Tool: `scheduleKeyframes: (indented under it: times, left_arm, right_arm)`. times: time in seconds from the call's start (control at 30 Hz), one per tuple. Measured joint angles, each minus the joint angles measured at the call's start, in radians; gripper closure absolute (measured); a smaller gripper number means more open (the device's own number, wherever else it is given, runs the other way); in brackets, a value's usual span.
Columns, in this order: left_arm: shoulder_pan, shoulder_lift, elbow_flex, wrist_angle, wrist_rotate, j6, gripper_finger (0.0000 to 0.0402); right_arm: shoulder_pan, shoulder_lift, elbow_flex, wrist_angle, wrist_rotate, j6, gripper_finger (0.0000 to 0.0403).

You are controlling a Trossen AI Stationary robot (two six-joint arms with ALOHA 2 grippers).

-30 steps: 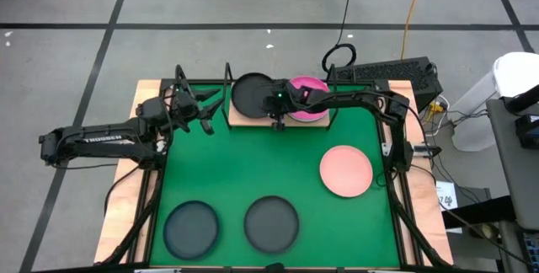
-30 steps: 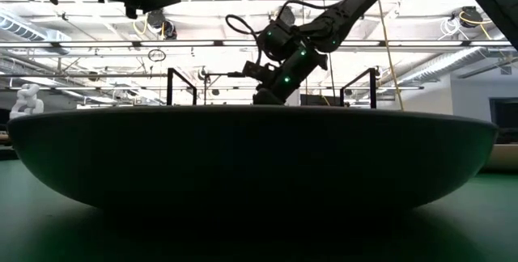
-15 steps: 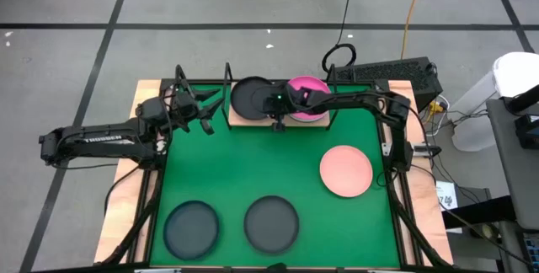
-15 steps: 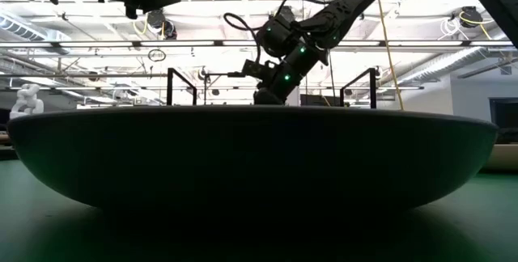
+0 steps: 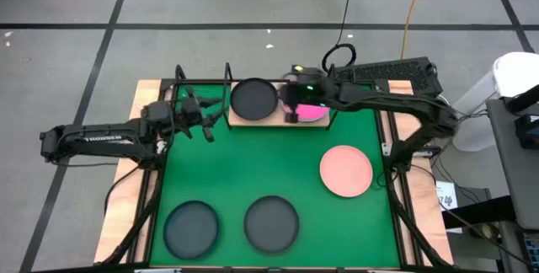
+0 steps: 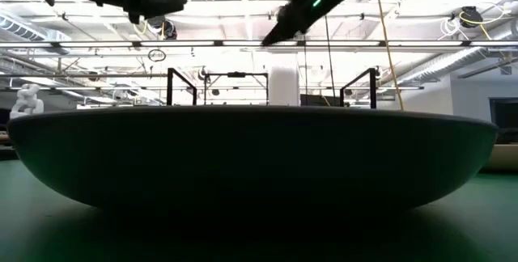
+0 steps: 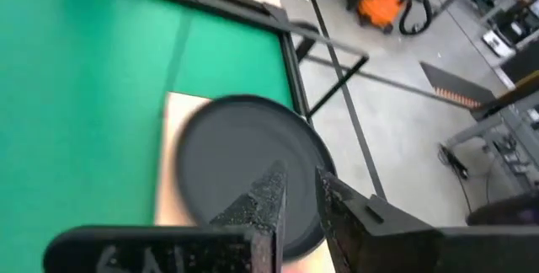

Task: Place and stack plates onto a shelf
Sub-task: Stack the dark blue plate on top of the black plate on the shelf

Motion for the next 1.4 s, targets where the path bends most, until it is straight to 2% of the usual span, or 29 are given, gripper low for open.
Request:
scheduleKeyframes:
  times: [0.1,0.17,0.33,0.47,0.6,0.77,0.97,1.1,1.27,1.4]
  left_arm:
    - [-0.070,0.044,-0.001,-0.036,-0.015,0.025,0.0245]
    - [-0.123,0.089,-0.001,-0.002,-0.028,0.051,0.0245]
    - [-0.227,0.241,0.013,0.078,-0.068,0.105,0.0245]
    - [-0.274,0.397,0.123,0.090,-0.079,0.146,0.0245]
    - [-0.309,0.581,0.281,0.054,-0.078,0.269,0.0245]
    - [-0.313,0.791,0.461,0.008,-0.063,0.373,0.0245]
    - [-0.314,0.955,0.579,-0.066,-0.016,0.418,0.0245]
    - [-0.321,0.978,0.627,-0.295,0.068,0.323,0.0245]
    - [-0.316,0.956,0.681,-0.627,0.365,0.021,0.0245]
    - [-0.321,0.958,0.680,-0.763,0.505,-0.069,0.0245]
  right_arm:
    - [0.036,-0.144,-0.088,-0.024,0.000,0.022,0.0353]
    - [0.065,-0.242,-0.161,-0.016,0.001,0.047,0.0353]
    - [0.148,-0.496,-0.379,0.121,0.000,0.141,0.0353]
    - [0.205,-0.676,-0.563,0.306,0.000,0.152,0.0353]
    - [0.239,-0.823,-0.709,0.473,0.000,0.156,0.0353]
    - [0.264,-0.944,-0.798,0.529,0.001,0.191,0.0353]
    - [0.278,-0.973,-0.807,0.515,0.002,0.201,0.0353]
    - [0.280,-0.972,-0.808,0.501,0.002,0.203,0.0353]
    - [0.279,-0.971,-0.808,0.476,0.002,0.230,0.0353]
    - [0.280,-0.962,-0.808,0.466,0.000,0.260,0.0353]
